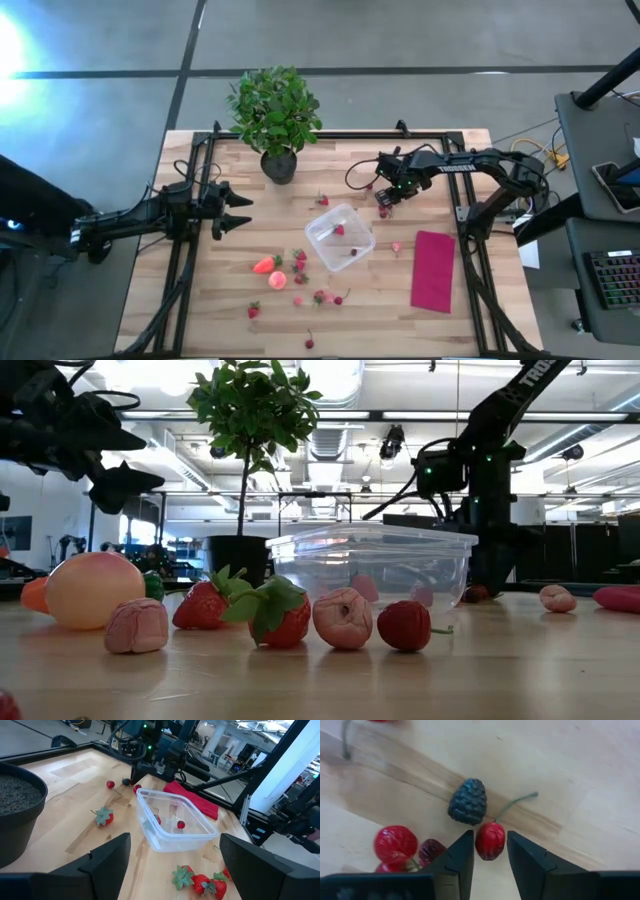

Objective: Pick and placing Produce into tupperware
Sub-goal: Put the red cherry into the transparent bin

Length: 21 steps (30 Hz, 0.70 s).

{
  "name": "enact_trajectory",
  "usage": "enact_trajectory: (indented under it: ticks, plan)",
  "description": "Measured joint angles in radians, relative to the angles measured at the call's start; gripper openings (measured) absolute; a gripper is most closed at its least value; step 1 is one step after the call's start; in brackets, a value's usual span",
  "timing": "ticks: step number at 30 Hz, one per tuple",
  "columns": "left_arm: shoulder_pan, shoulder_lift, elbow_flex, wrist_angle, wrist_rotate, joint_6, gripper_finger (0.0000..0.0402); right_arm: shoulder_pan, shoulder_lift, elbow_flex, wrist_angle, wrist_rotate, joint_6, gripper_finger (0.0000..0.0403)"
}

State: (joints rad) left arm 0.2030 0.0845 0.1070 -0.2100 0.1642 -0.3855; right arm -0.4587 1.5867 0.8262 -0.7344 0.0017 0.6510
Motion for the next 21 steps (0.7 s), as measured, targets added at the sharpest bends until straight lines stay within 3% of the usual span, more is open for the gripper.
enact_trajectory:
  ticks: [21]
  plan:
    - [0.000,0.000,0.000,0.000,0.000,0.000,0.0293,0.001,-0.002,-0.029,0.020,0.037,-0.011,0.0117]
